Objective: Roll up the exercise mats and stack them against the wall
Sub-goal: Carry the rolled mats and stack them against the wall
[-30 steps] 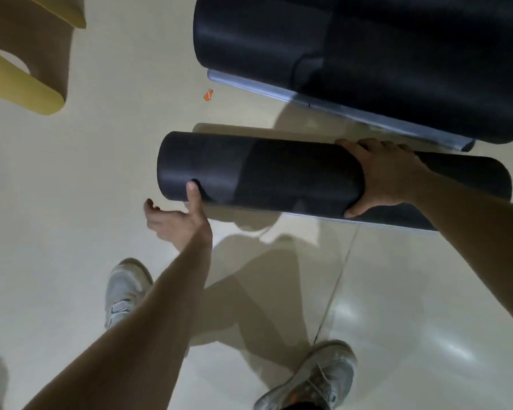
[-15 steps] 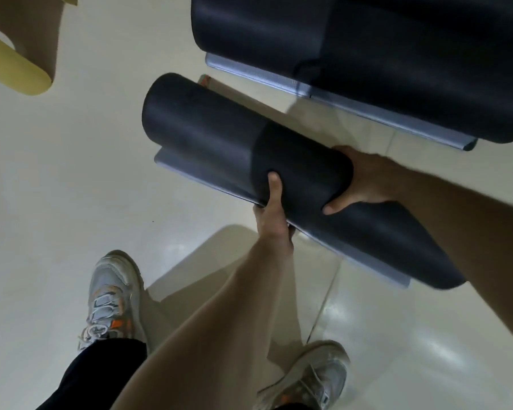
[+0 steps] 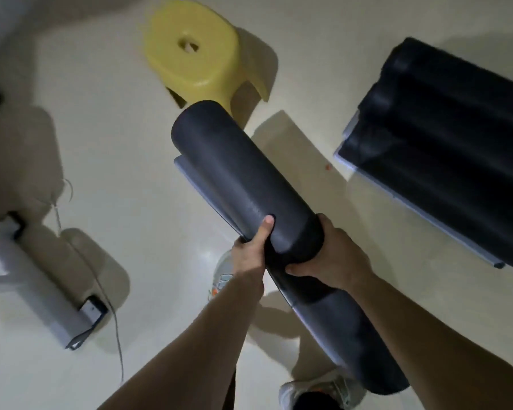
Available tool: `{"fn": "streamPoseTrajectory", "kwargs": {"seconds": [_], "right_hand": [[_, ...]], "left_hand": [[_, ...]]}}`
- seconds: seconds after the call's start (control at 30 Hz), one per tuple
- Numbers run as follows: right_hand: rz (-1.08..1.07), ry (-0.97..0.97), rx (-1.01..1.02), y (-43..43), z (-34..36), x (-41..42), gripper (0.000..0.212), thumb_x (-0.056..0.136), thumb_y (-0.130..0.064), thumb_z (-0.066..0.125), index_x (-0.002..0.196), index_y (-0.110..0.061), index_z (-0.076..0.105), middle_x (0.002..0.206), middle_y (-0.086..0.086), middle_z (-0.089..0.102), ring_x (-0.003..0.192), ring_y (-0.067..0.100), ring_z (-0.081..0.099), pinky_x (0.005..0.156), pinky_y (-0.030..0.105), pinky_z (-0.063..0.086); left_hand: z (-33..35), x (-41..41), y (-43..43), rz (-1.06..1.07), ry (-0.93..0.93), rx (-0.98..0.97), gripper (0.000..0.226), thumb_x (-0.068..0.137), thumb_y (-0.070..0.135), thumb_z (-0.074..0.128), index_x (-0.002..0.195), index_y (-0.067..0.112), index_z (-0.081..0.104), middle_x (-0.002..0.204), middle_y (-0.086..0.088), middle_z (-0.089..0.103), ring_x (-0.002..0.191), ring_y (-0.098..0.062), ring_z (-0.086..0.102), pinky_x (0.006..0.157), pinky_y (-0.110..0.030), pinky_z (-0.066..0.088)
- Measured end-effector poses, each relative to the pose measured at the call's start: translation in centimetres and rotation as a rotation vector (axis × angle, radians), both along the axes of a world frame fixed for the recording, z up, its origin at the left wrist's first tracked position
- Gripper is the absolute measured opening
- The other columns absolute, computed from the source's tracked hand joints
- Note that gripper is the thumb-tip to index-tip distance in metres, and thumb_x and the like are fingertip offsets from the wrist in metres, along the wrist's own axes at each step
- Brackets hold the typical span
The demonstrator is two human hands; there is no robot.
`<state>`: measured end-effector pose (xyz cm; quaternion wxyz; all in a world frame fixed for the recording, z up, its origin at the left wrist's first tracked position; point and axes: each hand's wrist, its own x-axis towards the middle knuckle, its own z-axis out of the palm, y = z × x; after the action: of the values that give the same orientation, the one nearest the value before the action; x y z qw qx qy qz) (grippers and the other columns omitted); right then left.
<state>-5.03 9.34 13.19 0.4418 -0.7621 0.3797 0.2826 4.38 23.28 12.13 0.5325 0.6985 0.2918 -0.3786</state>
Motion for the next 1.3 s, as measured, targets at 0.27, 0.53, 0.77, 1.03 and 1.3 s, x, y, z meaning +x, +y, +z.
{"fn": "streamPoseTrajectory", "kwargs": {"seconds": [0.27,0.53,0.77,1.03,1.3], "right_hand": [[0.495,-0.052,-0.172,4.4,17.0,26.3,0.131,0.032,-0.081,0.077,0.145,-0.047,0.021,0.13,0.0,0.058,0.116,0.033,0.061,0.091,0.047,0.054],[0.766,-0.068,-0.281,11.0,26.2,52.8,0.137,0.045,-0.076,0.083,0.156,-0.041,0.009,0.146,0.004,0.049,0.128,0.034,0.053,0.099,0.047,0.05],[0.881,-0.138,-0.294,14.4,26.9,72.4,0.137,0.034,-0.08,0.077,0.151,-0.044,0.015,0.138,0.001,0.053,0.126,0.036,0.054,0.099,0.048,0.05],[0.935,-0.152,-0.225,18.1,21.9,92.4,0.119,0.028,-0.08,0.075,0.133,-0.046,0.033,0.123,-0.004,0.061,0.108,0.03,0.063,0.09,0.046,0.055],[1.066,-0.153,-0.195,23.3,14.1,111.9,0.124,0.029,-0.079,0.071,0.139,-0.037,0.033,0.121,0.001,0.065,0.103,0.03,0.065,0.091,0.049,0.055]], "left_hand": [[16.5,18.5,7.5,0.331,-0.03,-0.097,0.059,0.076,0.059,0.08,0.106,0.008,0.071,0.102,-0.006,0.077,0.096,-0.025,0.074,0.081,-0.038,0.064],[23.0,40.7,14.1,0.412,-0.113,-0.147,0.065,0.072,0.063,0.082,0.109,0.009,0.075,0.101,-0.005,0.078,0.1,-0.024,0.074,0.091,-0.04,0.061],[24.3,58.2,16.7,0.553,-0.181,-0.163,0.056,0.076,0.057,0.083,0.11,0.013,0.073,0.105,-0.002,0.079,0.099,-0.022,0.075,0.089,-0.036,0.062],[19.3,77.0,19.7,0.682,-0.185,-0.111,0.07,0.051,0.07,0.085,0.1,0.022,0.069,0.1,0.003,0.078,0.097,-0.022,0.073,0.093,-0.041,0.059],[10.1,95.1,24.5,0.754,-0.134,-0.129,0.056,0.065,0.066,0.084,0.096,0.022,0.067,0.1,-0.002,0.076,0.094,-0.025,0.073,0.089,-0.041,0.061]]}}
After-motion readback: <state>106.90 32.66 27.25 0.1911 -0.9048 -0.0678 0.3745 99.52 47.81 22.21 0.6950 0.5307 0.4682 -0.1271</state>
